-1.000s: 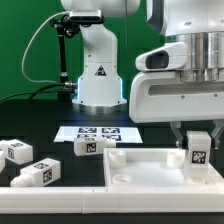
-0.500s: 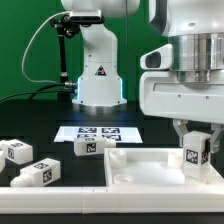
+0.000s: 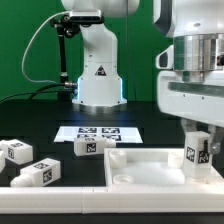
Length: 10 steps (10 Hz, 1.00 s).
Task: Assemble one leg
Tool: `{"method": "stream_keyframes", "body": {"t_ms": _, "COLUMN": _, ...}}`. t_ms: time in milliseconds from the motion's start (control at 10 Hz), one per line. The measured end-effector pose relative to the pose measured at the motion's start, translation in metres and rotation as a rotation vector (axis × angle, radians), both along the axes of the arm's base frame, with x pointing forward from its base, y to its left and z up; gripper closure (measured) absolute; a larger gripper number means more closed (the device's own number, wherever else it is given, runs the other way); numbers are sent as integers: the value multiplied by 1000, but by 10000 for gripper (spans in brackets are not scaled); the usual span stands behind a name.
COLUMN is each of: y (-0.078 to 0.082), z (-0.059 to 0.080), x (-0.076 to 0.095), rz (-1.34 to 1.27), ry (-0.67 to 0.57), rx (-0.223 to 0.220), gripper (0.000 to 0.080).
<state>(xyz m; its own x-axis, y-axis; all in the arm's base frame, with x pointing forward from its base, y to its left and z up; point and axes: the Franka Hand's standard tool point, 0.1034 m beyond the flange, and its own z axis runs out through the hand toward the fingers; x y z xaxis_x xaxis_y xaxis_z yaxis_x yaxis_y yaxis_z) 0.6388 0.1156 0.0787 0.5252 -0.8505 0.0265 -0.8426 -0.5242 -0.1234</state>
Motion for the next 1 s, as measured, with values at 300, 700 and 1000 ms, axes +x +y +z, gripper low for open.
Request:
{"method": "stream_keyframes", "body": {"t_ms": 300, "y": 1, "z": 5, "x": 1, "rz": 449, "ry": -32, "rx": -65, "gripper": 181}}
{"method": "stream_keyframes", "body": {"t_ms": 700, "y": -8, "z": 4, "x": 3, "rz": 921, "ry": -45, "rx": -139, "gripper": 151}}
{"method": "stream_keyframes", "body": {"t_ms": 1000, "y": -8, "z": 2, "x": 2, "rz": 915, "ry": -43, "rx": -135, "gripper": 165}}
